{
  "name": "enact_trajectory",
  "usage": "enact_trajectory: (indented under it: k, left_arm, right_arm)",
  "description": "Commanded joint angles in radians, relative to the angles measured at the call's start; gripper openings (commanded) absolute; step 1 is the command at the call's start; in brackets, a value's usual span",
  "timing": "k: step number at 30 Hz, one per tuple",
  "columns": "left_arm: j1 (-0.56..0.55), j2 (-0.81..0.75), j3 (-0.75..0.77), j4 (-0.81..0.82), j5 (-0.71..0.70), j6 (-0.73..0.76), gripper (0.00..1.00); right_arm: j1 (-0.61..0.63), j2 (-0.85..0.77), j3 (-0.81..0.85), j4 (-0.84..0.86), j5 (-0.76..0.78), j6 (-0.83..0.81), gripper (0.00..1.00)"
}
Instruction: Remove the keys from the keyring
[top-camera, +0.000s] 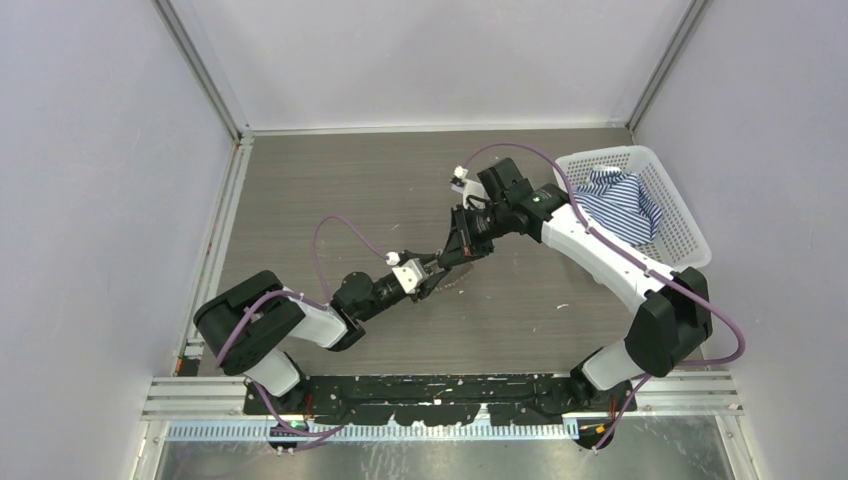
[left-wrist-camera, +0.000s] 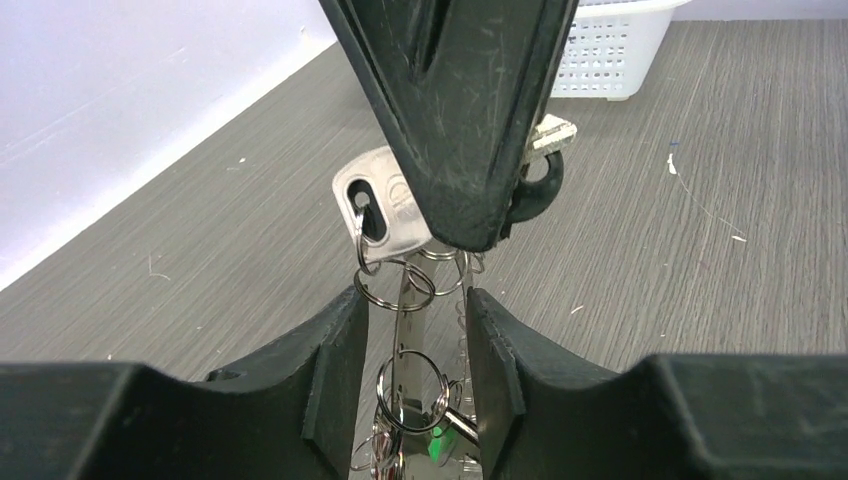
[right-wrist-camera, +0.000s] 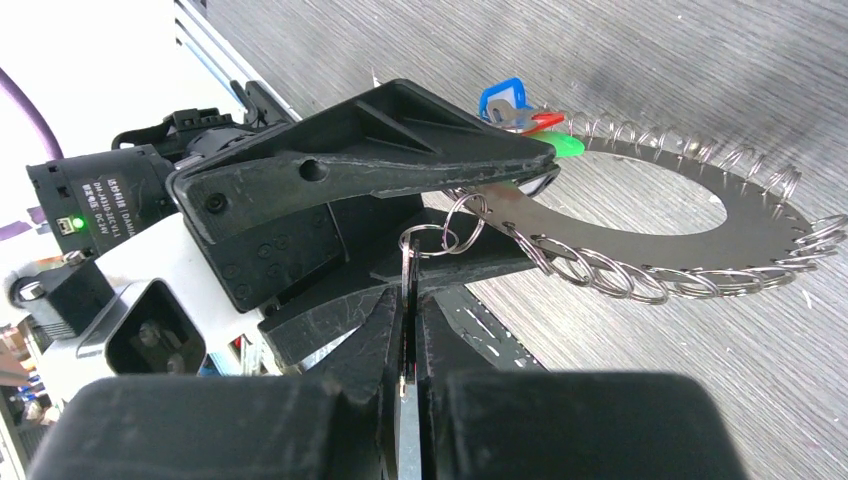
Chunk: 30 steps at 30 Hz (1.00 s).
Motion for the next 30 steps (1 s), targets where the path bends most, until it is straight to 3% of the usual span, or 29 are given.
enact_trajectory:
  k: [1, 11, 20, 27, 30]
  left_arm:
    - [0.006, -0.004, 0.015, 0.062, 0.010, 0.030, 0.41]
    - [0.005, -0.034, 0.018, 0.062, -0.019, 0.043, 0.33]
    - [0.005, -0.049, 0.027, 0.062, -0.020, 0.048, 0.33]
    - [0.004, -0.058, 0.023, 0.062, -0.012, 0.049, 0.24]
    - [0.005, -0.072, 0.021, 0.062, -0.013, 0.045, 0.15]
  right_arm:
    - [0.000, -0.063, 0.062, 0.022, -0.036, 0.010, 0.01]
    - [0.013, -0.077, 0.060, 0.020, -0.031, 0.021, 0.01]
    - [0.026, -0.079, 0.068, 0.009, -0.020, 0.026, 0.01]
    - [0.029, -0.085, 0.071, 0.000, -0.013, 0.026, 0.01]
    - [0.031, -0.089, 0.064, -0.006, -0.008, 0.023, 0.01]
